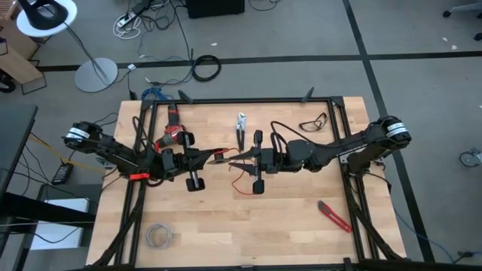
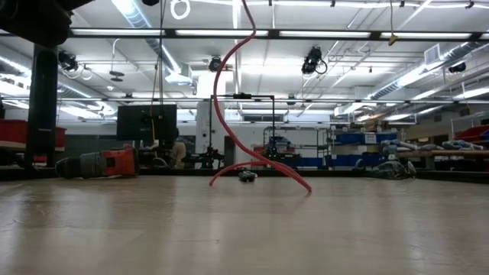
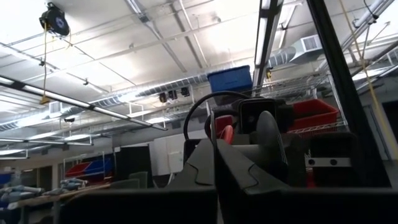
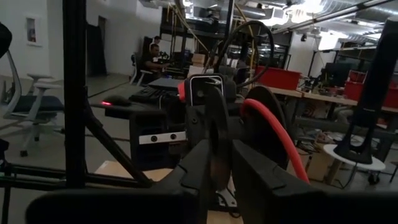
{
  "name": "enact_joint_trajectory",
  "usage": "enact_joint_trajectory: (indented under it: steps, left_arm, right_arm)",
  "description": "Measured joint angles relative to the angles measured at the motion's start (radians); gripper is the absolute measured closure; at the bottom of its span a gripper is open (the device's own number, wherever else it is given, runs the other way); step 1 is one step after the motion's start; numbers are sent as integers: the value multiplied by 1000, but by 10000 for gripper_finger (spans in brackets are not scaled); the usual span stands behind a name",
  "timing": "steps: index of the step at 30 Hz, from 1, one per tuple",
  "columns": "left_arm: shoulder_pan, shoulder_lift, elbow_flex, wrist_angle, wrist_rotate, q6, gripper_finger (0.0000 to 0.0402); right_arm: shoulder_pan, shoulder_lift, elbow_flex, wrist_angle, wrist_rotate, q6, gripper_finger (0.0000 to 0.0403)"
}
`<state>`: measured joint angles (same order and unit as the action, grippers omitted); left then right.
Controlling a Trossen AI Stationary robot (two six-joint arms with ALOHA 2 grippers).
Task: Coil cords
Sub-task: Coil the red wire onto the black spool
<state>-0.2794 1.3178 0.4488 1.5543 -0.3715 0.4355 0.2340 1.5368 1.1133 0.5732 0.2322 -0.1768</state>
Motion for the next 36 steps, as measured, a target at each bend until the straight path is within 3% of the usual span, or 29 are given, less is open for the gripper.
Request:
enact_joint_trajectory:
  steps: [5,10,21,26,36]
  left_arm:
    - [5,0,0,-10,-2,-1,401]
    - [5,0,0,-22,-31,-2,401]
    - [5,-3,2,-74,-62,1,391]
    - [-3,-1,2,-105,-83,3,344]
    - [-19,-1,0,-163,-130,-16,197]
  right_arm:
    - [0,0,0,-10,0,0,353]
    - [0,0,0,-16,4,-5,395]
    - [3,0,-1,-21,9,-62,401]
    - [8,0,-1,-44,10,-89,402]
    - [18,-3,-1,-100,25,-132,402]
